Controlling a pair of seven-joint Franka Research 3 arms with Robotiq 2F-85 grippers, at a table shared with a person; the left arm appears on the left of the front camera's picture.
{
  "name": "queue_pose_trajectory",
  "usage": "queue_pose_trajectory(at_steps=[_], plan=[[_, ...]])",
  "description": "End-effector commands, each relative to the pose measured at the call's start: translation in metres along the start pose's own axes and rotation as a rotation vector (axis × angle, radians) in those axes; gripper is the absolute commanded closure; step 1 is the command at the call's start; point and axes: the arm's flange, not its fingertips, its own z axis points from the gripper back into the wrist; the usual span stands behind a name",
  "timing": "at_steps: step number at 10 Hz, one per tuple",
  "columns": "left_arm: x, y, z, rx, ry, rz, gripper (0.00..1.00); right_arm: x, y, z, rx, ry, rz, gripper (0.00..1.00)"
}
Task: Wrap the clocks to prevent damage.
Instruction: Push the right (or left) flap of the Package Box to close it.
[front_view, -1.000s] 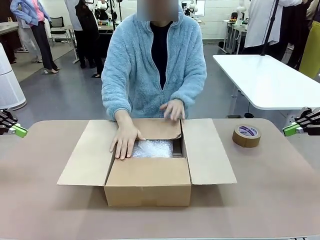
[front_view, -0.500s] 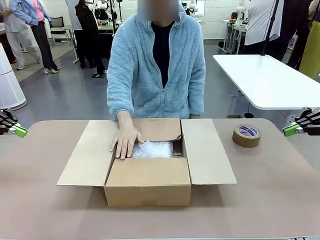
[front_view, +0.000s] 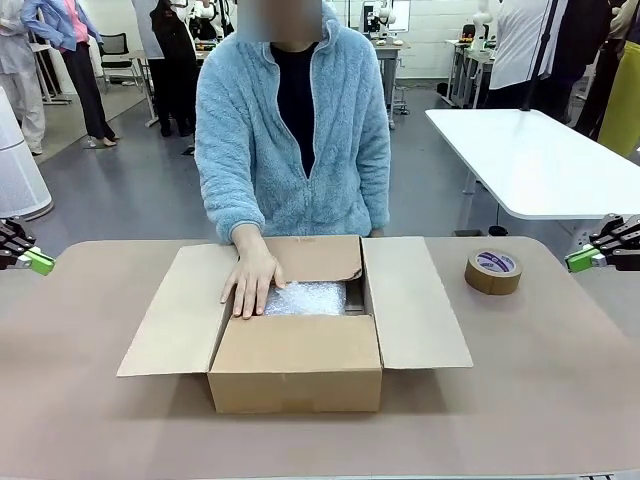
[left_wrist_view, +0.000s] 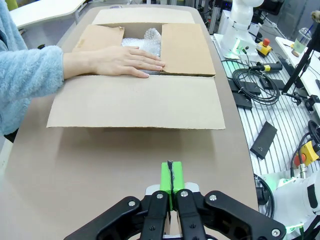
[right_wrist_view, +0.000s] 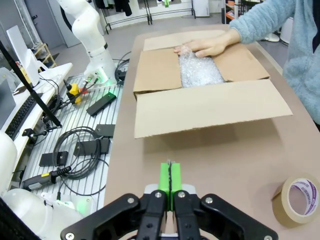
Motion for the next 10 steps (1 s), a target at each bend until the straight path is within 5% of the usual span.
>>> queue_pose_trajectory(at_steps=[1, 5, 10], plan=[[0.000, 0.000, 0.000, 0.001, -0.011, 0.001, 1.00, -0.024, -0.031, -0.016, -0.122, -0.016, 0.025, 0.99], [0.000, 0.000, 0.000, 0.001, -0.011, 0.001, 1.00, -0.068, -0.059, -0.068, -0.141, -0.035, -0.037, 0.99], [0.000, 0.000, 0.000, 0.001, -0.011, 0.001, 1.00, -0.061, -0.076, -0.133, -0.090, -0.027, -0.035, 0.99]])
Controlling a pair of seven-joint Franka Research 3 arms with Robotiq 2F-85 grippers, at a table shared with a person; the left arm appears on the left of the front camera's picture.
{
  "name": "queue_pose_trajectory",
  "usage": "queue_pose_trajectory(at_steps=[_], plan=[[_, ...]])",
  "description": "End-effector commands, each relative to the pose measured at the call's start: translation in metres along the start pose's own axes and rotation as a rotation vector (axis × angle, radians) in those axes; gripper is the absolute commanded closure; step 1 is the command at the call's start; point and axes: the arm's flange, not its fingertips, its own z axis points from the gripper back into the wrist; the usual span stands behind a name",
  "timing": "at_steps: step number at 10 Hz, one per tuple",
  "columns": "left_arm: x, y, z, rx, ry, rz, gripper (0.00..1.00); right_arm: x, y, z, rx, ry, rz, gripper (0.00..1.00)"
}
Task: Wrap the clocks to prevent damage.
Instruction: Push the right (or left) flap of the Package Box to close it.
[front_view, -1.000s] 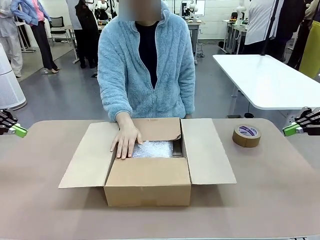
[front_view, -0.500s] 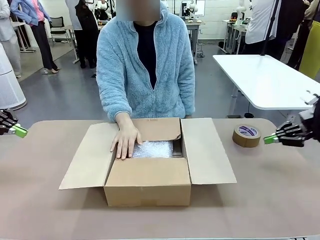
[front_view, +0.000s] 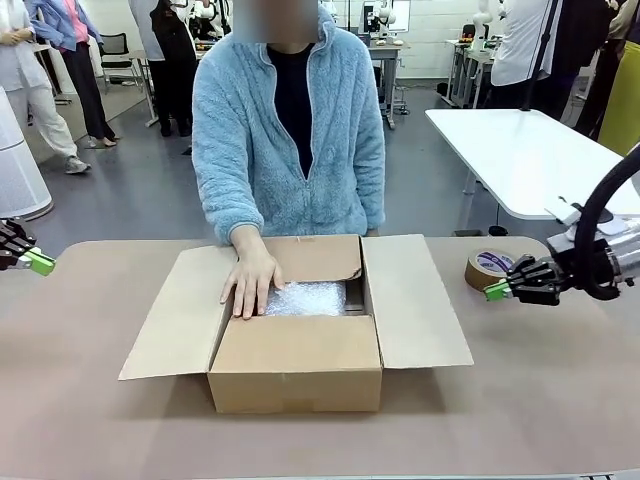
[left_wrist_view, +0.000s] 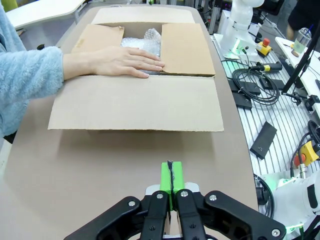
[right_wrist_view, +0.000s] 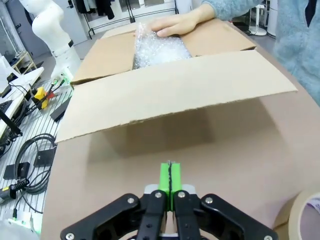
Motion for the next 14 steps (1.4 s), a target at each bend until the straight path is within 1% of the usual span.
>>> queue_pose_trajectory(at_steps=[1, 2, 3, 8, 9, 11, 13, 14], plan=[[0.000, 0.000, 0.000, 0.003, -0.011, 0.000, 1.00, -0.006, -0.003, -0.018, -0.045, -0.012, -0.018, 0.99], [0.000, 0.000, 0.000, 0.003, -0.011, 0.000, 1.00, -0.005, 0.002, -0.012, -0.054, 0.012, -0.081, 0.99], [0.000, 0.000, 0.000, 0.003, -0.011, 0.000, 1.00, 0.000, -0.002, -0.008, -0.006, 0.002, -0.005, 0.99], [0.000, 0.000, 0.000, 0.003, -0.011, 0.000, 1.00, -0.001, -0.003, -0.010, -0.017, 0.005, -0.019, 0.99], [0.000, 0.000, 0.000, 0.003, -0.011, 0.000, 1.00, -0.009, -0.003, -0.019, -0.021, 0.026, -0.010, 0.99], [0.000, 0.000, 0.000, 0.003, -0.011, 0.000, 1.00, -0.012, -0.009, -0.034, -0.043, 0.014, 0.004, 0.99], [0.000, 0.000, 0.000, 0.003, -0.011, 0.000, 1.00, -0.018, -0.010, -0.057, -0.018, -0.008, 0.012, 0.99], [0.000, 0.000, 0.000, 0.003, -0.011, 0.000, 1.00, -0.015, -0.013, -0.067, -0.007, -0.028, 0.026, 0.99]])
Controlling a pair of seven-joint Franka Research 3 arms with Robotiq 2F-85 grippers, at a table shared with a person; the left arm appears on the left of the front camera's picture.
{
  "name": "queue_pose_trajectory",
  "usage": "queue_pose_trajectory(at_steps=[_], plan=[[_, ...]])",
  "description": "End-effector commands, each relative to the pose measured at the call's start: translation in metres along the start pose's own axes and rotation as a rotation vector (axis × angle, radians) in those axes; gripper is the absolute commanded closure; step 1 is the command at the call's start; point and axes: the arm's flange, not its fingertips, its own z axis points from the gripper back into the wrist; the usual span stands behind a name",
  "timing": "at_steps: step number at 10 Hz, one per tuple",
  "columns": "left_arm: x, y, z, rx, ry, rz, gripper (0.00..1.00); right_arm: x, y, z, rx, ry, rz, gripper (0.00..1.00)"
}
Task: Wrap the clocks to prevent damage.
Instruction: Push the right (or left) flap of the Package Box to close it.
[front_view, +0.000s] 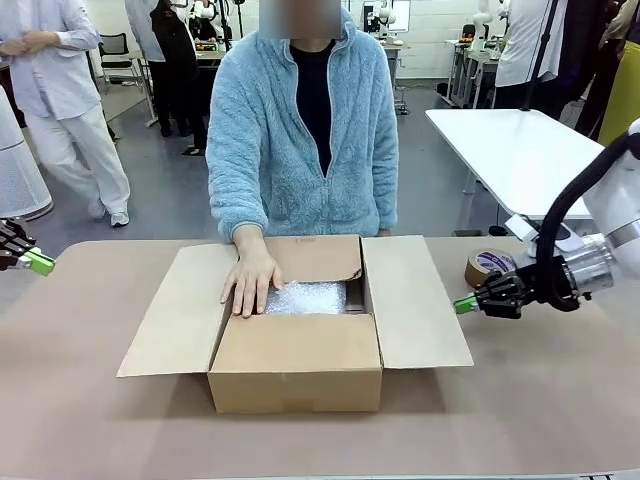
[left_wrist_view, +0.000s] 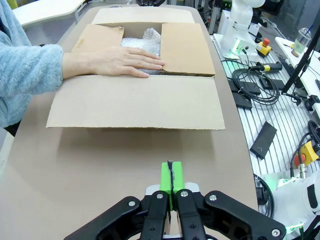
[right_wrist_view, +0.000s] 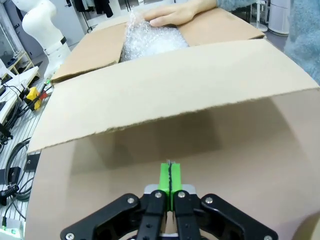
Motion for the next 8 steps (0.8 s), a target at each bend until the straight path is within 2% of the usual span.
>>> queue_pose_trajectory(at_steps=[1, 2, 5, 7, 8], plan=[[0.001, 0.000, 0.000, 0.003, -0.011, -0.001, 1.00, 0.000, -0.003, -0.027, 0.005, -0.033, 0.056, 0.99], [0.001, 0.000, 0.000, 0.003, -0.011, -0.001, 1.00, 0.001, 0.001, -0.039, 0.043, -0.051, 0.067, 0.99], [0.001, 0.000, 0.000, 0.003, -0.011, -0.001, 1.00, 0.012, 0.008, -0.045, 0.014, -0.158, 0.122, 0.99], [0.001, 0.000, 0.000, 0.003, -0.011, -0.001, 1.00, 0.012, 0.006, -0.044, -0.011, -0.315, 0.122, 0.99], [0.001, 0.000, 0.000, 0.003, -0.011, -0.001, 1.00, 0.011, 0.006, -0.048, 0.002, -0.348, 0.132, 0.99]])
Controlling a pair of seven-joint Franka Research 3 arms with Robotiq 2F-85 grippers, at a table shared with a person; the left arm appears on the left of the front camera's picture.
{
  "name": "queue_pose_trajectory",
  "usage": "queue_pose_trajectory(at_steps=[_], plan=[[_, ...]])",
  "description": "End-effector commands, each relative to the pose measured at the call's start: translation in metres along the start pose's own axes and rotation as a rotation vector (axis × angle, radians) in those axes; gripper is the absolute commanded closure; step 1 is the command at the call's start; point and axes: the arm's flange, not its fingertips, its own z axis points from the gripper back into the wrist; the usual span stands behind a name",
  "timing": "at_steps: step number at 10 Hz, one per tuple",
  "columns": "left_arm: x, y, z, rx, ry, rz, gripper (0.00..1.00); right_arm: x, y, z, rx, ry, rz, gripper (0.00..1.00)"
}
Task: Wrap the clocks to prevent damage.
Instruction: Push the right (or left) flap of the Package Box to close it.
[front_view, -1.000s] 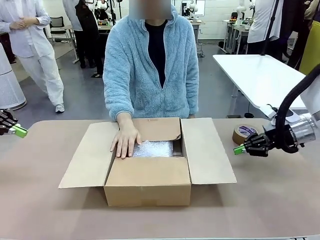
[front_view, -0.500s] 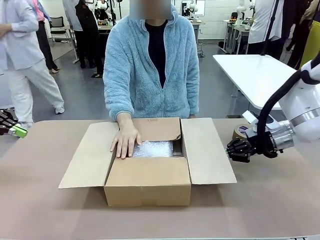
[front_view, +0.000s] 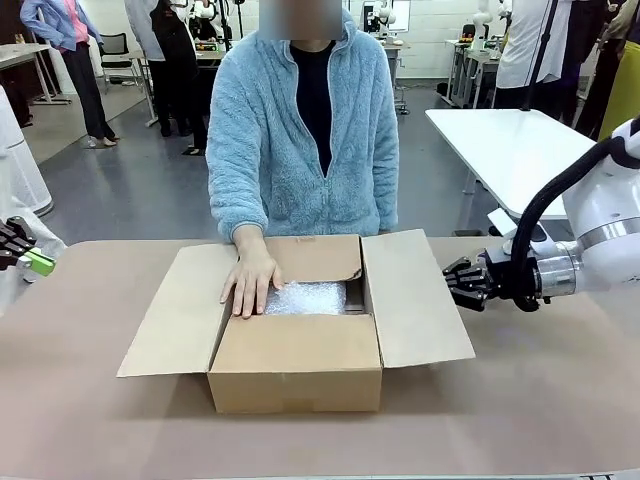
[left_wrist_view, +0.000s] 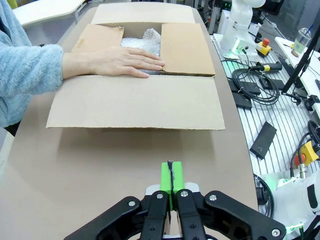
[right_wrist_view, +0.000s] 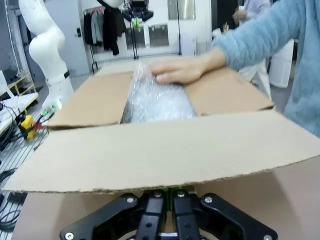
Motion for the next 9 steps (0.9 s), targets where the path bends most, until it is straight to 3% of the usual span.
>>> queue_pose_trajectory(at_steps=[1, 4, 9], plan=[[0.001, 0.000, 0.001, 0.004, -0.012, -0.001, 1.00, -0.014, 0.003, -0.006, 0.020, -0.117, 0.030, 0.99], [0.001, 0.000, 0.001, 0.004, -0.012, -0.001, 1.00, -0.013, 0.000, -0.030, 0.100, -0.243, 0.021, 0.99], [0.001, 0.000, 0.001, 0.004, -0.012, -0.001, 1.00, 0.013, -0.003, -0.061, 0.002, -0.322, 0.068, 0.99]])
